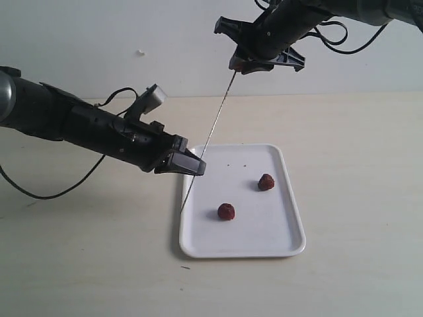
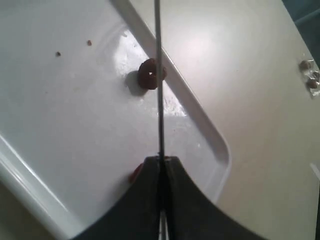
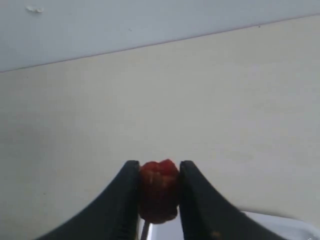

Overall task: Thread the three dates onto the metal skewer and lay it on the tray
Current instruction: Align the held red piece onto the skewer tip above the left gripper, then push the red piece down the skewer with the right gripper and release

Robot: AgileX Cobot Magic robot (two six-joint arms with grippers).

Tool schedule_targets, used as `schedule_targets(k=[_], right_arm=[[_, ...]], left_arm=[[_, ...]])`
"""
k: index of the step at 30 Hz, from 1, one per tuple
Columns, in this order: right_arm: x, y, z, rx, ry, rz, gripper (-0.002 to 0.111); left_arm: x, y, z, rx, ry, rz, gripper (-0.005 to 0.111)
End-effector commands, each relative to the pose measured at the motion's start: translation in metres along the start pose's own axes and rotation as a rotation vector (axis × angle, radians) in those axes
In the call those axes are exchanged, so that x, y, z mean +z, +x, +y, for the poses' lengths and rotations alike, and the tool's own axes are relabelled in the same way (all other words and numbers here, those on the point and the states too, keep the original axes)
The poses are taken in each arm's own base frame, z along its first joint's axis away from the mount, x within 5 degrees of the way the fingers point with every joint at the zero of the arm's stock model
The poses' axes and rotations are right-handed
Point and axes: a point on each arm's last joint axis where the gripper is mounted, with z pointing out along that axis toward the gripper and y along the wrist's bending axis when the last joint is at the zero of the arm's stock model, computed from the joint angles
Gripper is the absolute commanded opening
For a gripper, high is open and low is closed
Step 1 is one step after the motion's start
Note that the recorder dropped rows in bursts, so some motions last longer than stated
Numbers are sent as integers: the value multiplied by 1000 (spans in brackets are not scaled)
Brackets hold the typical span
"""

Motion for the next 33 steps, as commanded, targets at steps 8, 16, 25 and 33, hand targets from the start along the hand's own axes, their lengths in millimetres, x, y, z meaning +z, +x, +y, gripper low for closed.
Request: schedule_targets(k=[8,16,25,33], right_arm=[[-4,2,8,-9,-21,14,24],[-2,7,18,-25,-33,17,24],[0,10,23,-32,-39,25,24],[0,12,22,-34,-36,42,24]], left_arm=[[-1,-14,-6,30,43,-132,0],[-3,-21,-9,27,64,-211,0],[-5,-33,-13,55,78,-256,0],[-9,-47,-14,82,47,-296,0]])
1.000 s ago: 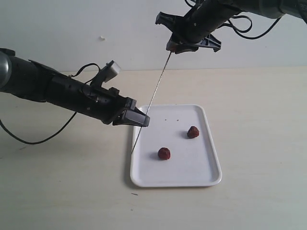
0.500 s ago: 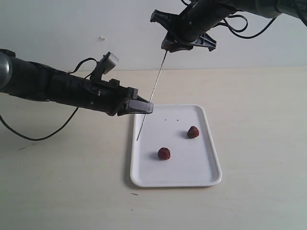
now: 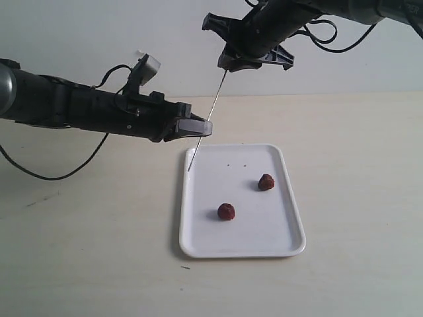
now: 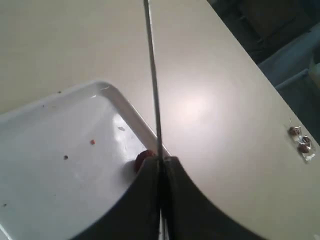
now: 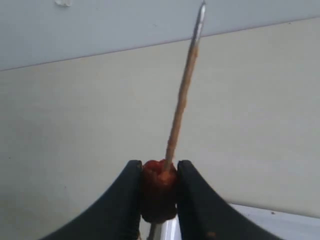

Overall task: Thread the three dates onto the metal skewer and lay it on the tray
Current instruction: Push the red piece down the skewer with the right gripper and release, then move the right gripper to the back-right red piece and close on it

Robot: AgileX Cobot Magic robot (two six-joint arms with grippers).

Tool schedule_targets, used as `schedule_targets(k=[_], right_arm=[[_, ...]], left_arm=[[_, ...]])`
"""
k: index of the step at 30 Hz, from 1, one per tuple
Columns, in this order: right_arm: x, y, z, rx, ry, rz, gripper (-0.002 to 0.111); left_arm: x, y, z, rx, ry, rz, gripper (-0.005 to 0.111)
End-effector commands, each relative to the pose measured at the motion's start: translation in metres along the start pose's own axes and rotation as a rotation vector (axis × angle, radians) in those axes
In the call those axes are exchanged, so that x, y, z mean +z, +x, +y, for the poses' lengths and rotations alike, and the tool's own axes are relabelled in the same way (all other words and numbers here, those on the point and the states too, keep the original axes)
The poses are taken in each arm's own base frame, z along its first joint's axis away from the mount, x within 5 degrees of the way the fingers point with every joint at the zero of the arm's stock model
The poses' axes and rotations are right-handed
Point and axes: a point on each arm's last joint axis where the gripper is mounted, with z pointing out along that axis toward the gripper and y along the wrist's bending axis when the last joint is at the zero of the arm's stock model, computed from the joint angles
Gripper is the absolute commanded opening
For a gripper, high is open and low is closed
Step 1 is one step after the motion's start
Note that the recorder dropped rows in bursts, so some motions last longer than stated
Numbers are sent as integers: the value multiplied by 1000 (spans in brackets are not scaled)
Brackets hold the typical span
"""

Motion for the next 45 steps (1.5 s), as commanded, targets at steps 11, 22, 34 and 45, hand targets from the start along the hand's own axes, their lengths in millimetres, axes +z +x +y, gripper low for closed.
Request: schedule_targets(k=[11,22,34,45], right_arm=[[0,4,2,-23,4,36,24],[-4,2,-1,-98,54,18,60],[-86,-16,-6,-315,320,6,64],[-119,1,6,-437,262,155,63]], left_arm=[[-1,-19,-3,23,-27,-110,0],[0,-16,-2,37,-32,-86,0],[-28,-13,25,29,-87,-4,0],[-58,-4,33,112,-8,3,0]])
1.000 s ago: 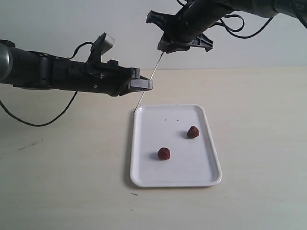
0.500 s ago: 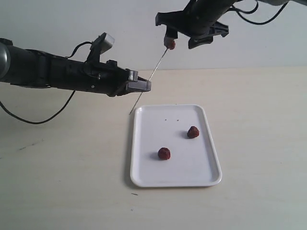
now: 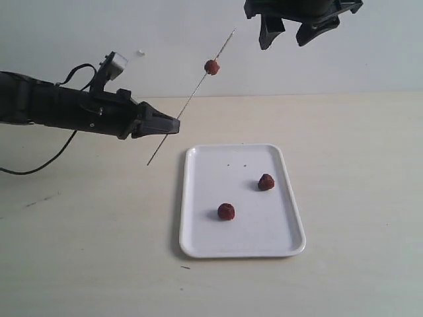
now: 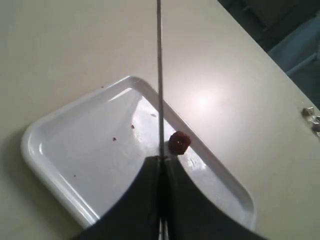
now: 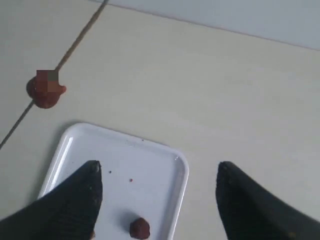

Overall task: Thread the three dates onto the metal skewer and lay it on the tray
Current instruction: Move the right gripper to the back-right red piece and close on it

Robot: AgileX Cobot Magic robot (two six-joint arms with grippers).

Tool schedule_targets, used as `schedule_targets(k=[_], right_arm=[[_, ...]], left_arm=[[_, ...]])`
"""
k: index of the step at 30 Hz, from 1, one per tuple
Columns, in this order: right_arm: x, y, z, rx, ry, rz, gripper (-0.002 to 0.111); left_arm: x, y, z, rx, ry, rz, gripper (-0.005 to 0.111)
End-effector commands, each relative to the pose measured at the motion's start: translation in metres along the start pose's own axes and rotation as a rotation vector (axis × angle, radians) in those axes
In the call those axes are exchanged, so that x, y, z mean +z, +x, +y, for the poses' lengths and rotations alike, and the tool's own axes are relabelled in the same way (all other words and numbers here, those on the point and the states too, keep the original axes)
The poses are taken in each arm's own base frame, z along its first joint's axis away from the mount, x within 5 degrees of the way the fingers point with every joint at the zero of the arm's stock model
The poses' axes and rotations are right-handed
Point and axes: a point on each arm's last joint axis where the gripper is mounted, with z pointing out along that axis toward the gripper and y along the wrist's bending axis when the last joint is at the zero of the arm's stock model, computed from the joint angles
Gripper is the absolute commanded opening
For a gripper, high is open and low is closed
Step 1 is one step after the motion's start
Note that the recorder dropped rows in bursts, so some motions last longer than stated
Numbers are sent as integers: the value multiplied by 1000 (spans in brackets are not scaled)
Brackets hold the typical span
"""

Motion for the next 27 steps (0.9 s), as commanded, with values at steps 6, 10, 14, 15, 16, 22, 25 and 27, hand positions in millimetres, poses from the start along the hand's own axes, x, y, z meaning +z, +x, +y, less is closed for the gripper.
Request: schedule_targets(k=[6,10,14,15,16,22,25,27], right_arm=[[20,46,-2,-143,-27,192,63],[50,76,-5,-174,-30,274,63],[71,104,-6,-319,-85,333,63],[74,107,-5,-385,-110,339,63],[76,111,-3,-444,-139,343,63],[79,113,14,-722,-204,289,63],[83,110,23,-911,-216,225,63],[88,110,28,-1007,-223,194,63]], left_arm=[[-53,-5,-1,47,-83,94,0],[-70,-4,-8,44,-129,172,0],[-75,-3,-17,66,-133,174,0],[-76,-3,-17,66,-133,174,0],[-76,-3,-18,72,-133,175,0],[-76,-3,-18,90,-132,177,0],[-76,-3,-18,95,-132,179,0],[-76,-3,-17,97,-136,180,0]])
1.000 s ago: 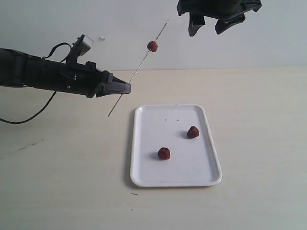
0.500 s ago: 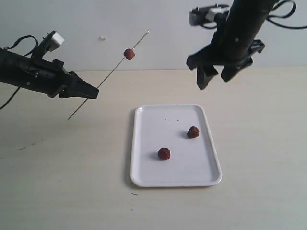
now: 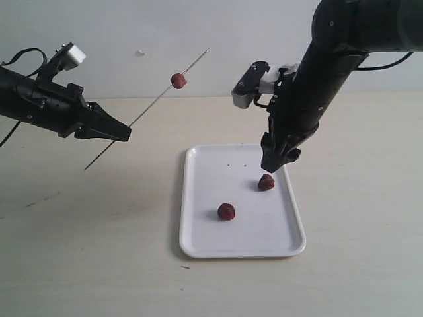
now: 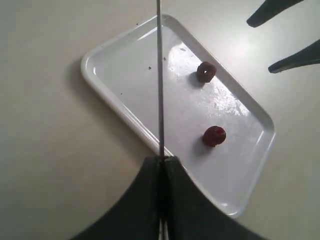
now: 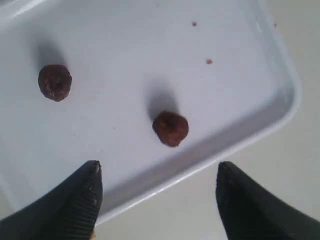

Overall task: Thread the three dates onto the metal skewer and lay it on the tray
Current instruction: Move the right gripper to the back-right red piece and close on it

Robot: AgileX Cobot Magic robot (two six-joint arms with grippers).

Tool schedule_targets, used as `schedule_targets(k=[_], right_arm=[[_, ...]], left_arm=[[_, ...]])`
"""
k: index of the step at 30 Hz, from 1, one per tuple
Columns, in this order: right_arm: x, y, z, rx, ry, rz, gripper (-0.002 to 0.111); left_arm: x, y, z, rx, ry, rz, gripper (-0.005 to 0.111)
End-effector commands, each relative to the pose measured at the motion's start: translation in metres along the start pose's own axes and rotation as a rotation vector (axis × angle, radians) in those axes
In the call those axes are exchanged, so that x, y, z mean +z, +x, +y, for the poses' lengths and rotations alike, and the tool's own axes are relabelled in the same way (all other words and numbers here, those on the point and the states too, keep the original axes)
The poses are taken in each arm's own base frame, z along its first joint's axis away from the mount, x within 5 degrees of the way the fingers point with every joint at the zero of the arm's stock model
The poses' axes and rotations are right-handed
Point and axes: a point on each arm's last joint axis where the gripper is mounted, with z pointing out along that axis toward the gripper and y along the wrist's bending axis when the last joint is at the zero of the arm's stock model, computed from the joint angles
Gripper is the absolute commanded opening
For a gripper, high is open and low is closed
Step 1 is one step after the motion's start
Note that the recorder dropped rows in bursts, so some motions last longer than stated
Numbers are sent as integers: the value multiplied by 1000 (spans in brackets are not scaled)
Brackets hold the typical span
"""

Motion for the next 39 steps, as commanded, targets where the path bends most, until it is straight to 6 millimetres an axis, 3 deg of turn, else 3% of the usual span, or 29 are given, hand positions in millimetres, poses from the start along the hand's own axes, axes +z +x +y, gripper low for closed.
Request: schedule_targets(k=[1,10,24,34,39], right_arm=[[10,-11,3,-230,35,-45,63],[49,-1,-4,-329,29,61,63],[64,-1,-8,-442,46,60,59],[61,11,-22,-430,-58,-104,59],[60,19,-29,-407,-73,-105,59]], left_arm=[[-3,-1,-3,14,-5,-4,0],[-3,0,-2,22,-17,5,0],[-3,0,-1,22,-19,5,0],[-3,-1,1,22,-42,-1,0],[-3,-1,1,22,-42,-1,0]])
